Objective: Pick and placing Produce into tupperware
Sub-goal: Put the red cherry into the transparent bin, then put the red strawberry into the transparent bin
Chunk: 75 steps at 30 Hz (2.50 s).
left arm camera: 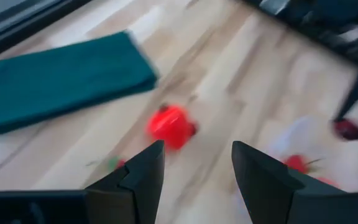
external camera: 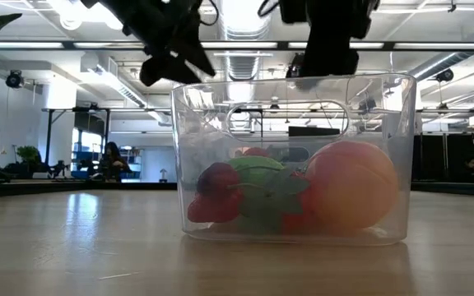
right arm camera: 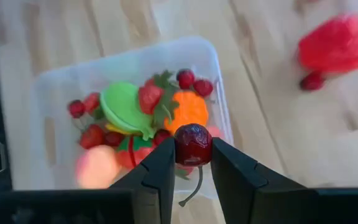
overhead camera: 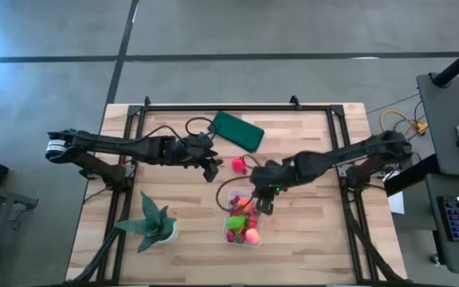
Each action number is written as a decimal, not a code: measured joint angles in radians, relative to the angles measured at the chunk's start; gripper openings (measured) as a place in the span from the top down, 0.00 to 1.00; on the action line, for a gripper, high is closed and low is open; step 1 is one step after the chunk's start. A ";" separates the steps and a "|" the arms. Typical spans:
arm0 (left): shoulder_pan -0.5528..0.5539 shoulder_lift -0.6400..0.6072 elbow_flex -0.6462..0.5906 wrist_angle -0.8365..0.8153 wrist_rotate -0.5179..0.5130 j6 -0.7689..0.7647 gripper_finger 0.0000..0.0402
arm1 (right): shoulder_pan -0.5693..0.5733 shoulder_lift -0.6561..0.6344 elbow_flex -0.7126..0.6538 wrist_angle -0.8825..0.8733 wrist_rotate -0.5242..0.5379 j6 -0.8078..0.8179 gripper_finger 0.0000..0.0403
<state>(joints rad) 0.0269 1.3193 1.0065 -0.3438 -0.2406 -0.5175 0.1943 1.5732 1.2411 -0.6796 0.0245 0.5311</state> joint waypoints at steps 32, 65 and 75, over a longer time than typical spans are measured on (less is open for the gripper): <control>0.018 0.068 -0.078 0.012 -0.021 0.425 0.57 | 0.000 -0.234 0.010 -0.097 0.480 0.226 0.37; 0.229 0.459 0.008 0.074 0.174 -0.493 0.57 | -0.025 -0.424 -0.067 -0.384 0.711 0.458 0.38; 0.229 0.473 0.015 0.064 0.176 -0.444 0.62 | -0.025 -0.425 -0.086 -0.376 0.710 0.483 0.39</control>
<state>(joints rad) 0.2562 1.7926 1.0214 -0.2794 -0.0645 -0.9615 0.1696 1.1484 1.1549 -1.0557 0.7345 1.0141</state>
